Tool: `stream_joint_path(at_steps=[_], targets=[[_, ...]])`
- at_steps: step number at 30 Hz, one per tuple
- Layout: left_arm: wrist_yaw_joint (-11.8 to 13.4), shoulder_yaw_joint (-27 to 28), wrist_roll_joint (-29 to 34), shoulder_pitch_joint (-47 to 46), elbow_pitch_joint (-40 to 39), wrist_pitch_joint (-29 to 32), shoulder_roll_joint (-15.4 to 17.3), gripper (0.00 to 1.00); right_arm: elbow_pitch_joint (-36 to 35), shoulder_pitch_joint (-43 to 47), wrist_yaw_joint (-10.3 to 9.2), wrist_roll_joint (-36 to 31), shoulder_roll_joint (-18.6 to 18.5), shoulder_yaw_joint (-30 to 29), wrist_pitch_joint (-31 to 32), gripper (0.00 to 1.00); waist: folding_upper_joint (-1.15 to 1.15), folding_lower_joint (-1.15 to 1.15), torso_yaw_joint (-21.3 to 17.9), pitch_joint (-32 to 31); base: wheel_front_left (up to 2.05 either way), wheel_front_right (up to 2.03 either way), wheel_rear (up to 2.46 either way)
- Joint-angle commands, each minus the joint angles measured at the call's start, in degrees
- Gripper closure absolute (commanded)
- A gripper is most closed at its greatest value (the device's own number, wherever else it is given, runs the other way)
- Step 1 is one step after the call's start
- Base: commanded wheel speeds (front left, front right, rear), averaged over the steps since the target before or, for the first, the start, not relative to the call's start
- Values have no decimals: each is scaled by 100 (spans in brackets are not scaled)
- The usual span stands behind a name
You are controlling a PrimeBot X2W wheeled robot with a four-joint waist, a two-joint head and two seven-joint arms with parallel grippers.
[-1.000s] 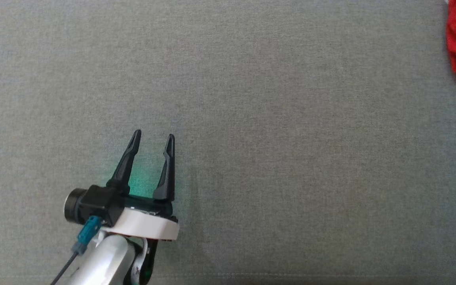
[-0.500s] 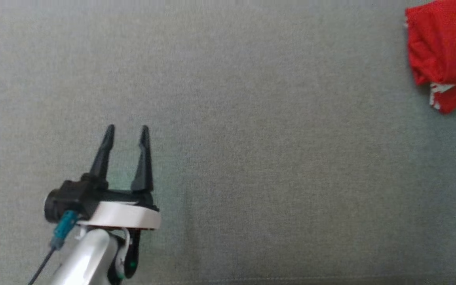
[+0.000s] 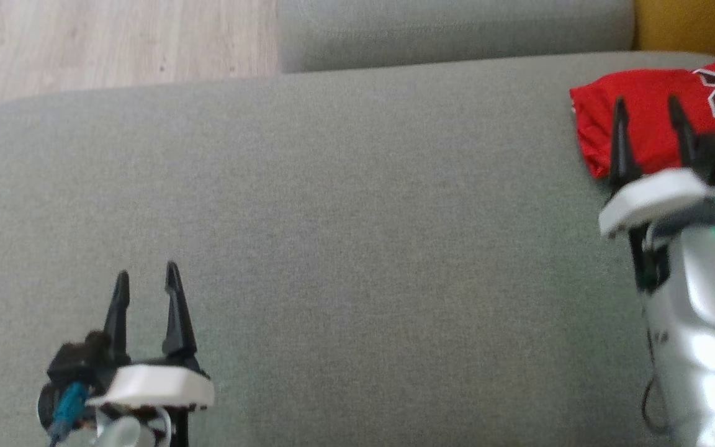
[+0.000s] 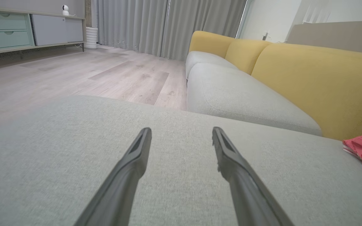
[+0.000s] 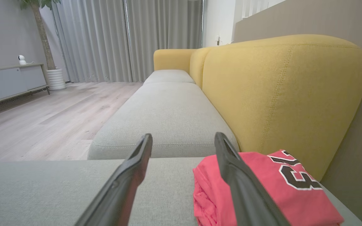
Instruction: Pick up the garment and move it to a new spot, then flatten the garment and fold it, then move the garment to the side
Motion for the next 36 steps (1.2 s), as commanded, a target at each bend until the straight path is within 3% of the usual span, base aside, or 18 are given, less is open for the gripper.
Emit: stream_joint_path(at_steps=[1,9,17,24,36], targets=[[-5,244,48,-71,-99,-68,51,0,-530,221,37,24,141,151,-105,0,0,2,12,-174,0,0,0],[-95,274,147,443,-85,-69,-117,0,-2116,1906,37,117,358,337,-7,0,0,2,55,-398,0,0,0],[-172,197,338,634,-98,-69,-228,0,-3354,3241,37,874,367,700,283,0,0,2,140,-463,0,0,0],[-217,201,429,617,-111,-70,-289,0,-3524,3796,37,1246,368,762,361,0,0,2,162,-499,0,0,0],[-221,127,504,578,-24,-70,-305,0,-3552,3931,37,1173,368,887,410,0,0,2,125,-557,0,0,0]])
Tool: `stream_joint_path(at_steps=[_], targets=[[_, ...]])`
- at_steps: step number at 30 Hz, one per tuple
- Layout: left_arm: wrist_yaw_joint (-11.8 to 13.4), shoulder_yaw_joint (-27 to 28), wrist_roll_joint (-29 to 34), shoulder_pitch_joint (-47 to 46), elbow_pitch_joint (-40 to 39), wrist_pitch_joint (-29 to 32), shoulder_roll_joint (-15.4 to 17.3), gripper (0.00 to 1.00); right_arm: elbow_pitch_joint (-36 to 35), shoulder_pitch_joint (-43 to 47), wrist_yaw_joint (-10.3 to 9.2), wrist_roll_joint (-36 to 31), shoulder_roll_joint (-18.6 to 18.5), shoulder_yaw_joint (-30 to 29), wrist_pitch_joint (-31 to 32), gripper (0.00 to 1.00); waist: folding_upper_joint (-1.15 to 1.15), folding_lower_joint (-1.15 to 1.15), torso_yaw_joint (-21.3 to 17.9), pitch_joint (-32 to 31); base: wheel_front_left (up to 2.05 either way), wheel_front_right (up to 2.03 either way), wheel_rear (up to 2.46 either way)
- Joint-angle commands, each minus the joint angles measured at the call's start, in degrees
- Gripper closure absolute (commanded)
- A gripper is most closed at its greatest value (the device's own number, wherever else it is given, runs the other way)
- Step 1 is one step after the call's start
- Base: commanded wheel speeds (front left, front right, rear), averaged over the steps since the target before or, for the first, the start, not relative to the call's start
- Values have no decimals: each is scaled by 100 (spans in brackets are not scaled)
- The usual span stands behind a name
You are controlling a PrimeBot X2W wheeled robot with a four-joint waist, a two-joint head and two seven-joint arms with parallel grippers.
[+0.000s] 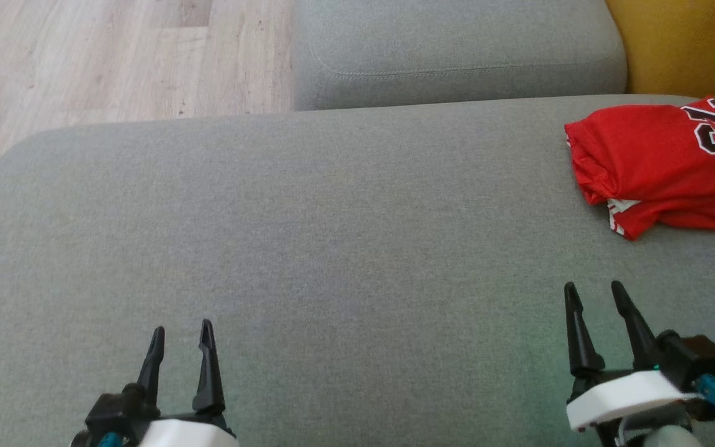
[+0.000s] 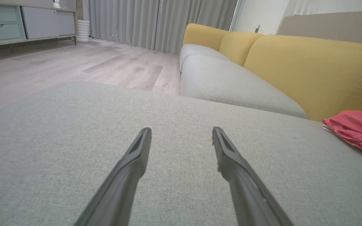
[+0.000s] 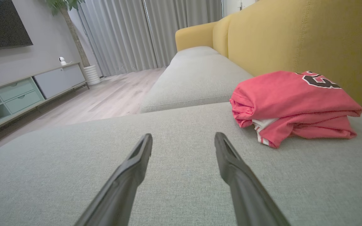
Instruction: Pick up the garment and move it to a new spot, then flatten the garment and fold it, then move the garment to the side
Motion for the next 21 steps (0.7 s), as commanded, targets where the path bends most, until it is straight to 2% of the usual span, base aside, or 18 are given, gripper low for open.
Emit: stream_joint_path(at_steps=[1,2,3,6,21], targets=[[-2,153,39,-240,-119,-68,27,0,-200,-84,37,-37,-25,159,-7,0,0,0,-4,-15,0,0,0],[12,152,39,-239,-113,-65,26,100,-195,-79,37,-38,-25,170,-3,100,0,0,-12,-23,0,0,0],[2,1,-4,1,27,5,-5,100,24,66,-1,-4,2,24,-1,100,0,0,-10,-21,0,0,0],[-4,4,-39,57,236,19,-41,100,277,113,-1,32,5,31,3,100,0,0,-11,-22,0,0,0],[-213,314,-803,-61,251,251,-133,100,280,-18,4,1063,-44,-8,145,100,0,0,-25,0,0,0,0]])
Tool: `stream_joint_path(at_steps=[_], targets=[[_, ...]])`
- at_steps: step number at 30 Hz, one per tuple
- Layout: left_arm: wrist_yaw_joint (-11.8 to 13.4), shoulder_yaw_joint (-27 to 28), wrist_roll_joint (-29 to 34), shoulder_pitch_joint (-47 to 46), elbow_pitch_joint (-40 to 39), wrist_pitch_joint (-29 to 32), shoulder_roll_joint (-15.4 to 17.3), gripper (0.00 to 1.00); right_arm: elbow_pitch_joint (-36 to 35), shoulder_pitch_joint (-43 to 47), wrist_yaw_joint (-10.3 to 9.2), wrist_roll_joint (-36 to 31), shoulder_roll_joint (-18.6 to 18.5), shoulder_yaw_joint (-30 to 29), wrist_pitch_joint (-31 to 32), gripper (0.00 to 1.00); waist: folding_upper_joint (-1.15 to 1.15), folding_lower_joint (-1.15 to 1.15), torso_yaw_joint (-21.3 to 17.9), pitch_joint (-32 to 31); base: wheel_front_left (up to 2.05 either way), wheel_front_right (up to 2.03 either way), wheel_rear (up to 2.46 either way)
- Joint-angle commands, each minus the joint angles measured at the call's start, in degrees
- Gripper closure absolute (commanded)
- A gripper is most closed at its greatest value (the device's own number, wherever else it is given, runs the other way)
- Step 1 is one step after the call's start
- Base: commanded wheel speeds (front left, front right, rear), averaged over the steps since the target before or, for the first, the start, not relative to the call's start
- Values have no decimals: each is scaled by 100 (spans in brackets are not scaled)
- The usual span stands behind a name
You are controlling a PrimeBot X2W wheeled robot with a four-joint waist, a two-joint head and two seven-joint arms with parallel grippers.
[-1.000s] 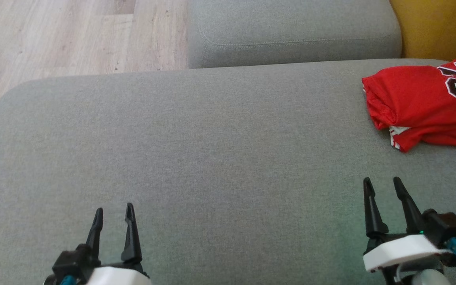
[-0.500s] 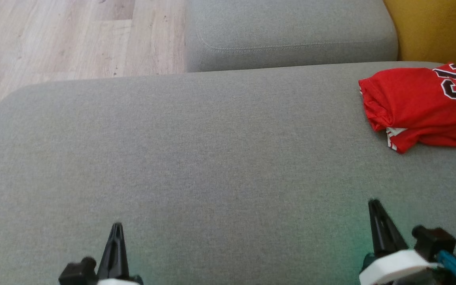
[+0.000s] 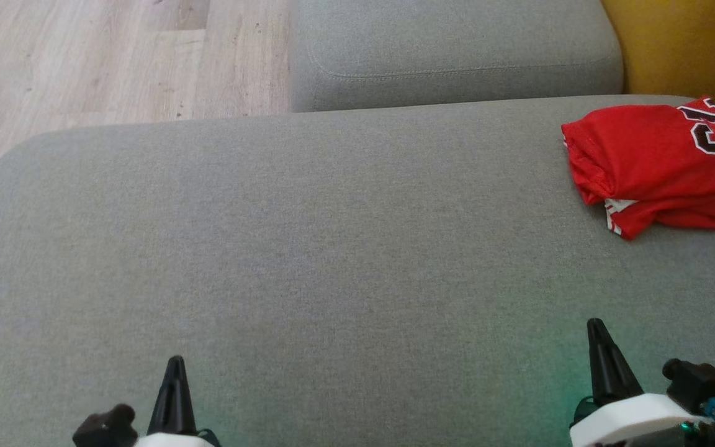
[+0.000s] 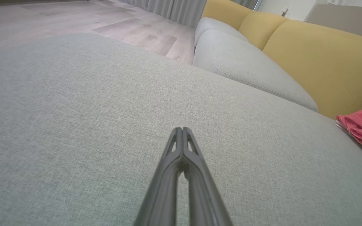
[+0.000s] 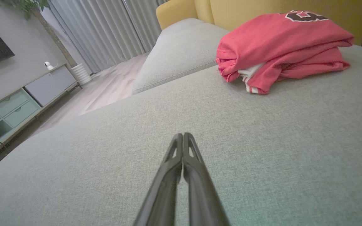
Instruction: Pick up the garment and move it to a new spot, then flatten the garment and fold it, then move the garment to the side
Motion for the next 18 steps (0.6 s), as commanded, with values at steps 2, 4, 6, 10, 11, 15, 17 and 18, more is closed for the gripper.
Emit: stream_joint_path(at_steps=[2,4,6,10,11,15,17,18], targets=[[-61,176,-163,-282,-141,47,6,100,-183,-302,7,232,-56,-28,31,100,0,0,-2,3,0,0,0],[-90,218,-264,-299,-138,79,-7,100,-182,-320,7,367,-61,-34,51,100,0,0,-4,6,0,0,0],[-118,260,-365,-315,-134,110,-20,100,-182,-337,8,502,-66,-41,71,100,0,0,-5,9,0,0,0],[-175,344,-566,-348,-128,173,-46,100,-181,-372,9,770,-75,-56,112,100,0,0,-9,14,0,0,0],[-189,365,-616,-356,-126,189,-52,100,-181,-380,9,837,-77,-60,122,100,0,0,-10,16,0,0,0],[-245,449,-816,-388,-127,252,-79,100,-180,-414,11,1103,-85,-76,163,100,0,0,-13,22,0,0,0],[-273,492,-916,-403,-128,284,-92,100,-180,-431,11,1236,-89,-84,184,100,0,0,-15,25,0,0,0],[-287,513,-966,-410,-128,300,-99,100,-180,-440,11,1303,-91,-88,195,100,0,0,-16,26,0,0,0]])
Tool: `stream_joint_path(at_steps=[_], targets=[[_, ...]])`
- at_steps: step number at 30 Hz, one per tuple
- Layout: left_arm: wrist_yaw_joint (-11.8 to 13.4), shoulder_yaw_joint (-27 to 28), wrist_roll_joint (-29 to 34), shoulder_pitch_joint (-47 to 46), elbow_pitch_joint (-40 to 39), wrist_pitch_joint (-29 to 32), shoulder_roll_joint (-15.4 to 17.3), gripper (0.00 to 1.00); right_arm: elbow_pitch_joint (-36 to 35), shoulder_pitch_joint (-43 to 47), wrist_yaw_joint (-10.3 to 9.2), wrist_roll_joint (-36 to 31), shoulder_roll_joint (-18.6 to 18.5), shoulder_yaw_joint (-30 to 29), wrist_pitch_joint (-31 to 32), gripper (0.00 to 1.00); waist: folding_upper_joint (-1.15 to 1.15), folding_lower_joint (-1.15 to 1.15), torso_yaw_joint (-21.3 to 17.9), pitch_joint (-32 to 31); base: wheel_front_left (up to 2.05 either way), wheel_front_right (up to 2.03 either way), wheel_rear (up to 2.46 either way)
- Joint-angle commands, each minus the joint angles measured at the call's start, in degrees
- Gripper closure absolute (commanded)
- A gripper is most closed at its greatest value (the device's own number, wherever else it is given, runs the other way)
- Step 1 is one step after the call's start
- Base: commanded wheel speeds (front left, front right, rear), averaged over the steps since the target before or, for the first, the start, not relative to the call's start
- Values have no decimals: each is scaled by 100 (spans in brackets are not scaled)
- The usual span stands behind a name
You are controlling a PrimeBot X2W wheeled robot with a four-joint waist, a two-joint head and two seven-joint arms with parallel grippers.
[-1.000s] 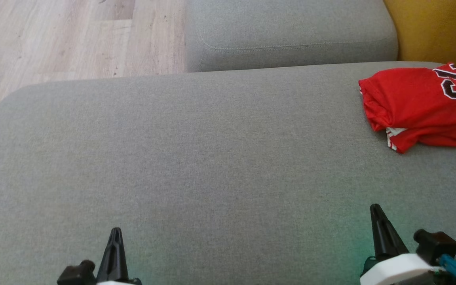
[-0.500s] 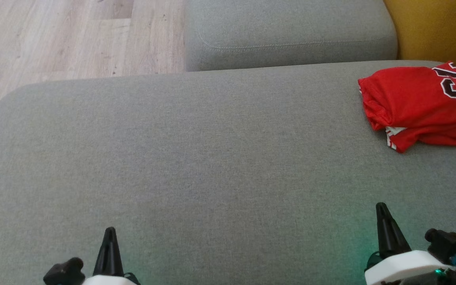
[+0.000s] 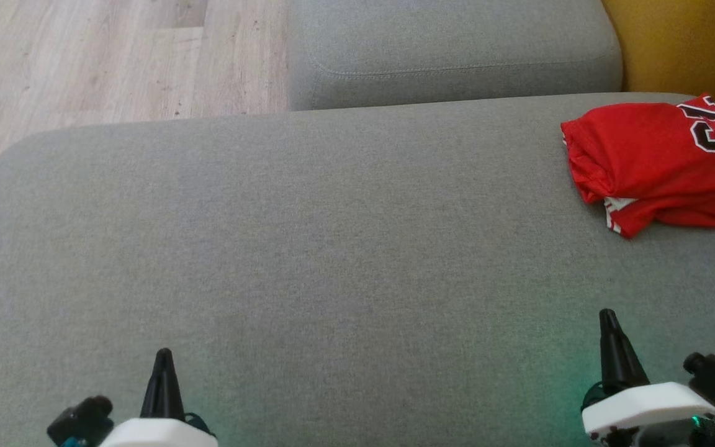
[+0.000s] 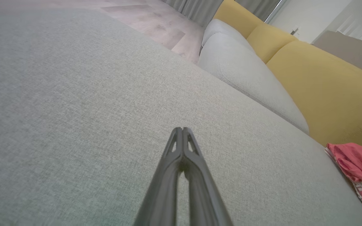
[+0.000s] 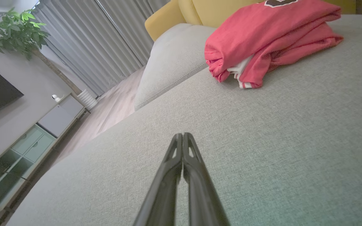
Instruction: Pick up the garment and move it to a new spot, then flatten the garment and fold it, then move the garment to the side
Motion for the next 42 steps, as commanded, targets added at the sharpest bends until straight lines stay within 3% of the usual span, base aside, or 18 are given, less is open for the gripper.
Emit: stream_joint_path(at_steps=[1,42], targets=[[-33,186,-119,-281,-149,27,-2,100,-180,-305,12,173,-89,-20,31,100,0,0,-1,2,0,0,0],[-594,1056,-2107,-588,-137,678,-283,100,-172,-650,24,2801,-130,-234,492,100,0,0,-38,59,0,0,0]])
